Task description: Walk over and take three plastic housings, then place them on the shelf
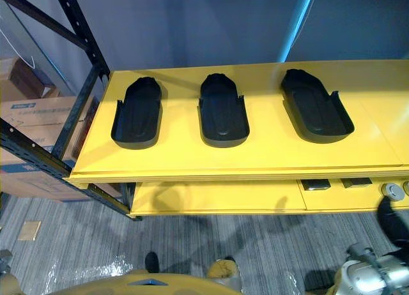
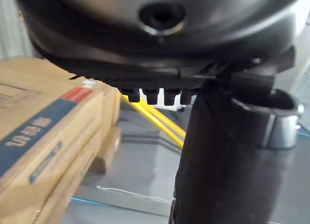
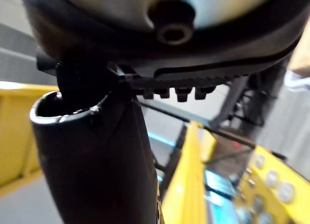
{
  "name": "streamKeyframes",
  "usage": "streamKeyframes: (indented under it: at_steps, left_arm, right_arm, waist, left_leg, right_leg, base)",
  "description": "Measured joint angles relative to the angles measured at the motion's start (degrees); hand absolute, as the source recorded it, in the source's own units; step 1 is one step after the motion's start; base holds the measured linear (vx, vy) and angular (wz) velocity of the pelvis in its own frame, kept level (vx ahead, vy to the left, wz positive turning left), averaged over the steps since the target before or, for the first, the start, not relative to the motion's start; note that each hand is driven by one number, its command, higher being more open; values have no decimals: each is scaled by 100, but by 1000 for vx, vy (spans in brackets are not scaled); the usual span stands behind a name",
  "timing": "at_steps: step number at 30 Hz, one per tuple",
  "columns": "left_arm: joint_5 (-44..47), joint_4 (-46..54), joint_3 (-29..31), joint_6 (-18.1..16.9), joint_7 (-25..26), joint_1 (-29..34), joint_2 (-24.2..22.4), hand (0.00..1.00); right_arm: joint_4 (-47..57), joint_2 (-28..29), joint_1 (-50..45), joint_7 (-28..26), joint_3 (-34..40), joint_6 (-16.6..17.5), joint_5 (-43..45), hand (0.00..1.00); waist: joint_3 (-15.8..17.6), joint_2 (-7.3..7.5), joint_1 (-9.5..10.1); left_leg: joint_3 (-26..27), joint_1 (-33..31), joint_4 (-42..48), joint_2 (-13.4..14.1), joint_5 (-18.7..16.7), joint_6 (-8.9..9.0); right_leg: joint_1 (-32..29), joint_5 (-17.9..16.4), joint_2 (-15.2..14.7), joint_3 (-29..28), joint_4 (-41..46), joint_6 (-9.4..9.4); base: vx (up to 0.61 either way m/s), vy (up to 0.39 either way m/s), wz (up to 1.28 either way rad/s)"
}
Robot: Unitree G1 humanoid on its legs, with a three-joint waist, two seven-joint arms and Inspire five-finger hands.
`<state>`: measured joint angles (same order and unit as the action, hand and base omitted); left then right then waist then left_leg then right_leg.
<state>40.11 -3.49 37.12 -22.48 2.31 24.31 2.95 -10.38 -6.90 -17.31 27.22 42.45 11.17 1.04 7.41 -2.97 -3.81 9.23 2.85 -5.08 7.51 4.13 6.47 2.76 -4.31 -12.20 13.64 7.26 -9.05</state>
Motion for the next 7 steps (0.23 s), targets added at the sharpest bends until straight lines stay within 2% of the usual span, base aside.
streamKeyframes:
  at_steps: [2,4,5,7]
  left_arm:
    - [17,-861,-6,272,-336,-42,151,100]
    - [18,-1836,-17,673,-445,-238,280,100]
    - [0,-2178,-18,795,-477,-302,300,100]
    - [27,-3458,-55,1290,-711,-536,348,100]
  right_arm:
    - [-1001,60,-77,-648,-321,-318,69,100]
    - [-1867,50,3,-1176,-524,-663,269,100]
    - [-2181,49,20,-1324,-553,-768,292,100]
    - [-3456,48,377,-1835,-446,-1069,791,100]
  waist:
    - [-54,52,89]
    - [-136,41,170]
    - [-174,45,185]
    - [-188,57,215]
  left_leg:
    - [165,132,-3,12,-49,-4]
    - [171,208,-4,10,-67,-13]
    - [178,214,-5,9,-76,-10]
    - [174,266,-6,-2,-101,0]
  right_leg:
    - [133,24,19,-8,-65,8]
    - [242,8,20,6,-114,30]
    - [253,9,23,7,-140,30]
    - [338,8,24,25,-223,33]
  base:
    - [37,-4,-8]
    - [15,3,-2]
    - [35,2,-1]
    - [19,2,0]
